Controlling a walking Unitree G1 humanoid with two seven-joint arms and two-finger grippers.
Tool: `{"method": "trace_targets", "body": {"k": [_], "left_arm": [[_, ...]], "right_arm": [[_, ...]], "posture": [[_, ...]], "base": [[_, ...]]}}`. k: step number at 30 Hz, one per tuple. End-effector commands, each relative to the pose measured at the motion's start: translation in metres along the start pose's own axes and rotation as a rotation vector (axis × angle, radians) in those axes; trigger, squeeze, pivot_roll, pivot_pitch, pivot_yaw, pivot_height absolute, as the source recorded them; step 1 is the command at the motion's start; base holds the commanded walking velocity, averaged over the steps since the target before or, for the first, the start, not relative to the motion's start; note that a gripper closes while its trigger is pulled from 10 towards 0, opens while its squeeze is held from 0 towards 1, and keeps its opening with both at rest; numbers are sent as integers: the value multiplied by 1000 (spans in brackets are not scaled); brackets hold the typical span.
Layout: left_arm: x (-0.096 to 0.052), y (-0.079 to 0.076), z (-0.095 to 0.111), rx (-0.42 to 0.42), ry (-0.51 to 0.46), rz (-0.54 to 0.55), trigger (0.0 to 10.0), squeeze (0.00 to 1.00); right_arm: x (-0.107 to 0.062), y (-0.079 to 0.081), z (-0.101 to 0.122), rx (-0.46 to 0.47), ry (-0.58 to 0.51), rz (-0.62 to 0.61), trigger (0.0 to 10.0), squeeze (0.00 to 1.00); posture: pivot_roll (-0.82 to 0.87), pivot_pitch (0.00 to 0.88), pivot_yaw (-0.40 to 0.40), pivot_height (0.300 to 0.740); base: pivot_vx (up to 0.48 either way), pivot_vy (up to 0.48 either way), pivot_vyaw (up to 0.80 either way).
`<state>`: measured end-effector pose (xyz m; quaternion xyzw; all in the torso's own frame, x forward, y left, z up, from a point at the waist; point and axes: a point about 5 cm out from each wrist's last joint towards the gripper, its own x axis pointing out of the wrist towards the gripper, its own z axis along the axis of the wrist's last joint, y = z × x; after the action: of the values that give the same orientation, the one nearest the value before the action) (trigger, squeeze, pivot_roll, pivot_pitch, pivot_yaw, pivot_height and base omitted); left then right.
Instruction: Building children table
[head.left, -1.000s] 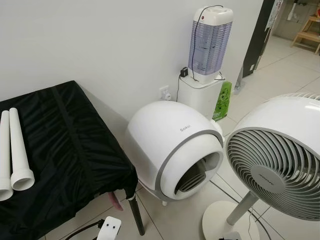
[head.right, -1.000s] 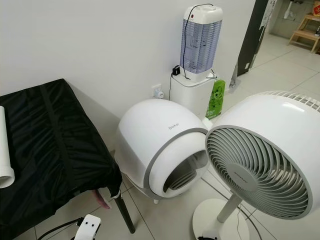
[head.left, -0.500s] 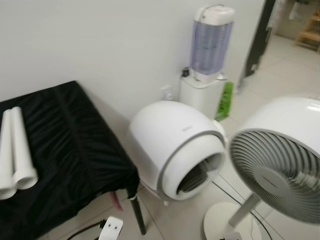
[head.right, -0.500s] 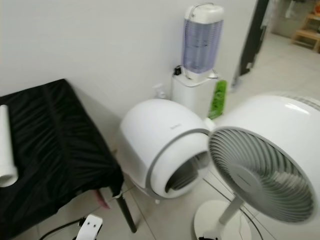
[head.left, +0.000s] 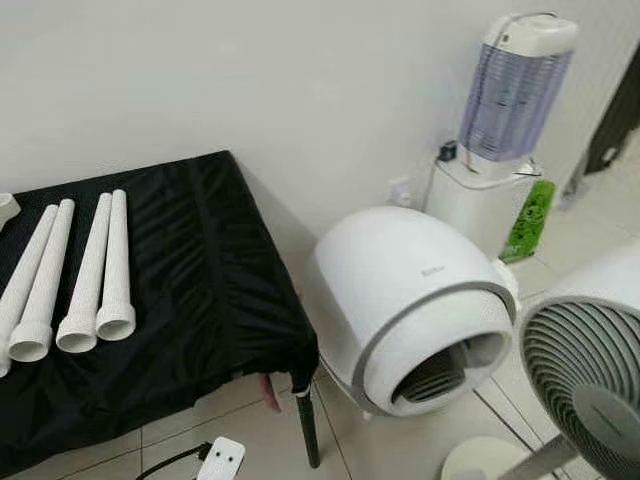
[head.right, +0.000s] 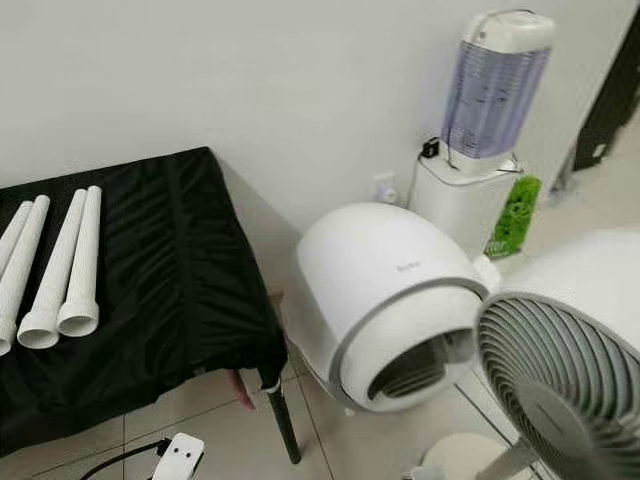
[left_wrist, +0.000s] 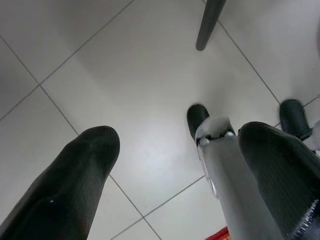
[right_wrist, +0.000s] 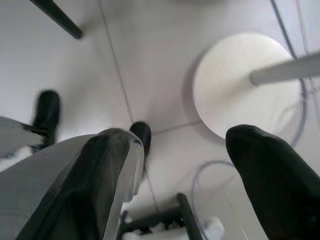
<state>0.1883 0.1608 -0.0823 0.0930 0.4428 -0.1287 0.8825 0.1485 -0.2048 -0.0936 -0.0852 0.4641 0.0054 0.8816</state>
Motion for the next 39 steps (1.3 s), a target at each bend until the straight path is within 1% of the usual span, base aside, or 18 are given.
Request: {"method": "trace_targets", "body": {"k": [1,6,9,18,19,21,24,29,31,39], "left_arm": [[-1,-2,-6,-10,23,-1,10000,0],[-1,-2,-6,-36,20,1,10000,0],[-1,-2,-6,-41,23,6,10000,0],[0,-3,-5,-42,20,2,10000,0],[0,-3,-5,-41,20,2,10000,0],[0,-3,-5,-41,20,2,10000,0],[0,-3,-4,-43,19,2,10000,0],[0,-3,-4,-44,23,3,10000,0],[0,-3,-4,-44,24,3,10000,0],[0,-4,-6,-33,35,1,10000,0]], "right_arm": [[-4,2,-18,-10,75,15,10000,0],[-4,1,-18,-7,78,10,10000,0],[-4,-1,-19,0,81,1,10000,0],[-4,-2,-20,8,83,-6,10000,0],[-5,-1,-20,26,82,-8,10000,0],[-5,-1,-20,26,82,-8,10000,0],[-5,-3,-21,55,84,-17,10000,0],[-6,-6,-23,63,88,-30,10000,0],[-6,-7,-24,62,89,-31,10000,0],[-7,-3,-28,65,105,-21,10000,0]], "posture": [[-130,0,89,740],[-127,0,89,740],[-129,0,93,740],[-134,0,96,740],[-134,0,96,740],[-134,0,96,740],[-134,0,96,740],[-134,0,96,740],[-154,0,111,740],[-150,0,105,740]], "base": [[0,0,800],[0,0,800],[0,0,800],[0,0,800],[0,0,0],[0,0,0],[0,0,0],[0,0,0],[0,0,0],[0,338,0]]}}
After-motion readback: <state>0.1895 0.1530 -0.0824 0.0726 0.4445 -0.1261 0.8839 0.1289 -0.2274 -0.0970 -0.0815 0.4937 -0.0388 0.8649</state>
